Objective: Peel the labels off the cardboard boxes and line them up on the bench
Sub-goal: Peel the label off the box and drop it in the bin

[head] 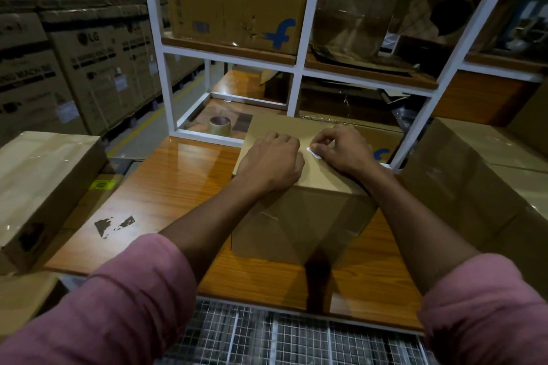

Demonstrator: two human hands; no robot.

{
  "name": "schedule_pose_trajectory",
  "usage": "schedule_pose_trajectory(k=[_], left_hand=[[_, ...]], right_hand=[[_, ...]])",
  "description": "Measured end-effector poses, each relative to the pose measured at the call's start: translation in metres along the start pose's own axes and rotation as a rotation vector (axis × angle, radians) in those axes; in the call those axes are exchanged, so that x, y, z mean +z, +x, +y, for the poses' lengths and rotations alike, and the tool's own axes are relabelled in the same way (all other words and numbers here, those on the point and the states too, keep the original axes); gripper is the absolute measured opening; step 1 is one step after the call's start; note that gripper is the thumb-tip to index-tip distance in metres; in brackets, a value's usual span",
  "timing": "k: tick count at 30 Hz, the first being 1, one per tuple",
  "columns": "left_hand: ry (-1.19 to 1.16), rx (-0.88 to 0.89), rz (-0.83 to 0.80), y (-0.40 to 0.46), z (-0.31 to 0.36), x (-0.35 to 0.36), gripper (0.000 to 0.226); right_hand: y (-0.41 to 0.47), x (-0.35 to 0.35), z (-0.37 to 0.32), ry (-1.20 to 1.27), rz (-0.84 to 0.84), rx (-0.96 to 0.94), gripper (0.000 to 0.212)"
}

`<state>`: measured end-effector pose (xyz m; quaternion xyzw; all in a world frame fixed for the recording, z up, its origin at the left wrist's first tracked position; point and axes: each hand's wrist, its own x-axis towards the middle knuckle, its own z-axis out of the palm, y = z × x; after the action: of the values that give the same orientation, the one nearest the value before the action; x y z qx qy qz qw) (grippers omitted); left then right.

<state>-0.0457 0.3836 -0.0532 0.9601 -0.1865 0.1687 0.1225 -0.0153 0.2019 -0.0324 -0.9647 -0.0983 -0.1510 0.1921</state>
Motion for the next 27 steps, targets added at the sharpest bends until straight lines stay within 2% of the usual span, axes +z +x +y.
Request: schedule_pose_trajectory(k=[7, 14, 20, 24, 27], left_hand=[[-0.016, 0.008, 0.023, -0.003, 0.000, -0.001, 0.041], [-0.019, 0.016, 0.059, -0.003, 0.001, -0.002, 0.038], [-0.142, 0.112, 0.287, -0.014, 0.002, -0.007, 0.024], [-0.063, 0.280, 0.417, -0.029, 0.018, 0.001, 0.030], [-0.116, 0.373, 0.501, -0.051, 0.063, 0.015, 0.037]], right_hand=[[-0.008, 0.006, -0.002, 0.002, 0.110, -0.016, 0.013], [-0.021, -0.004, -0.005, 0.300, 0.294, 0.009, 0.011], [-0.059, -0.013, -0.010, 0.539, 0.403, 0.138, 0.011], [-0.107, -0.021, -0.004, 0.658, 0.497, 0.217, 0.013], [-0.150, -0.024, 0.011, 0.738, 0.553, 0.258, 0.007]])
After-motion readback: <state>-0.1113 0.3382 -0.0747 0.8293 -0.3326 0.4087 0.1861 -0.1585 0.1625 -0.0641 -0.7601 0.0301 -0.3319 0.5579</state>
